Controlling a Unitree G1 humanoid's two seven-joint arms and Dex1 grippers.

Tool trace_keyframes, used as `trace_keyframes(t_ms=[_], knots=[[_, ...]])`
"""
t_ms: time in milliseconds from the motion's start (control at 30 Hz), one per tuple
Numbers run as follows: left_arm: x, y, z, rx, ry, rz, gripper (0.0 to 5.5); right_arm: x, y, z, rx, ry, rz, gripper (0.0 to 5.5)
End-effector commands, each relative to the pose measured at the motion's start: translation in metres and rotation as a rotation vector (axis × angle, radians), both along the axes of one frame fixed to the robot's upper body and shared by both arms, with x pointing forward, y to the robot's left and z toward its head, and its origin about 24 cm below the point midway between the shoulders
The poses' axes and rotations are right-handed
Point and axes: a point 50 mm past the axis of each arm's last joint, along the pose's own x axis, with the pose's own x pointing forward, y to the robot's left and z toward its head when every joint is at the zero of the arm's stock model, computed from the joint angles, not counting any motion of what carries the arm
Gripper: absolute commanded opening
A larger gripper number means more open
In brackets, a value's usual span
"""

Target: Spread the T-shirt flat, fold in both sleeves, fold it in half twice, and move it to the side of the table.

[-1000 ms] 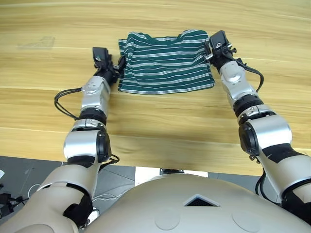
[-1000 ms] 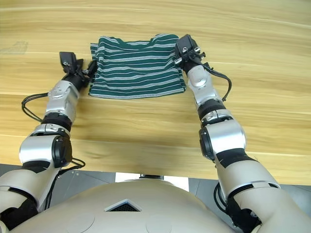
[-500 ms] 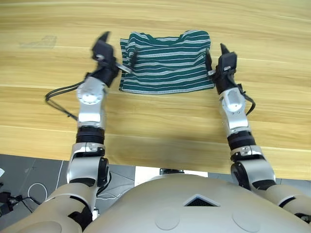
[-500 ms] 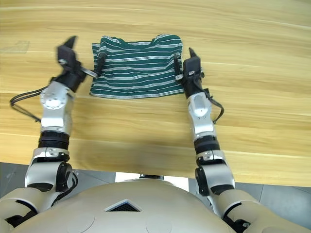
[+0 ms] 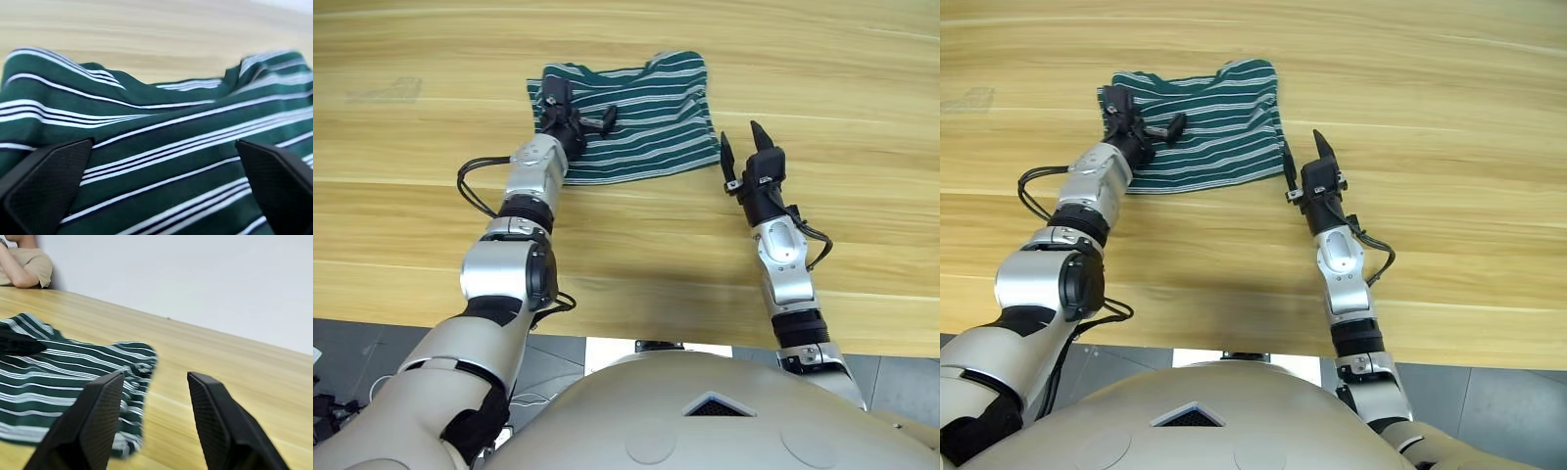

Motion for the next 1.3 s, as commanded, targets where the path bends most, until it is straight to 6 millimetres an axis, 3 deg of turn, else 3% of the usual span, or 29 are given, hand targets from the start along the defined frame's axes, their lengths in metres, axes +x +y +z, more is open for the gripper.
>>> trace_keyframes(t_ms=[33,167,267,333,467,633,800,933,1000,1133,1200,1300], knots=[[-0.064,-0.017,-0.060,-0.210,0.209,0.062,5.38,-0.004,-0.008,0.005,0.007,-0.001,-0.046,2.40],[-0.139,-0.073,-0.061,-0.432,0.353,0.049,5.38,-0.007,-0.005,0.005,0.011,0.009,-0.041,2.40],[-0.193,-0.086,-0.019,-0.596,0.354,-0.150,5.38,-0.005,-0.001,0.007,-0.005,0.013,-0.016,2.40],[-0.207,-0.080,0.002,-0.652,0.351,-0.182,5.38,-0.001,0.003,0.008,-0.014,0.009,-0.007,2.40],[-0.216,-0.074,0.018,-0.728,0.399,-0.083,5.38,0.001,0.014,0.011,0.001,0.010,0.017,2.40],[-0.214,-0.051,0.035,-0.656,0.308,0.060,5.38,-0.010,0.018,-0.001,0.017,0.081,0.016,2.40],[-0.197,-0.037,0.048,-0.423,0.033,0.086,5.38,-0.018,0.020,-0.007,0.007,0.107,0.028,2.40],[-0.197,-0.032,0.063,-0.481,-0.147,0.139,5.38,-0.026,0.015,-0.007,-0.020,0.120,0.045,2.40],[-0.195,-0.022,0.070,-0.488,-0.237,0.170,5.38,-0.038,-0.005,0.000,-0.009,0.126,0.006,2.40],[-0.170,-0.003,0.059,-0.353,-0.284,0.243,5.38,-0.070,-0.074,0.028,-0.019,0.072,-0.161,2.40],[-0.147,0.006,0.050,-0.251,-0.286,0.248,5.38,-0.100,-0.095,0.019,-0.138,0.172,-0.094,2.40],[-0.117,0.020,0.047,-0.193,-0.337,0.277,5.38,-0.144,-0.101,-0.017,-0.313,0.418,0.170,2.40]])
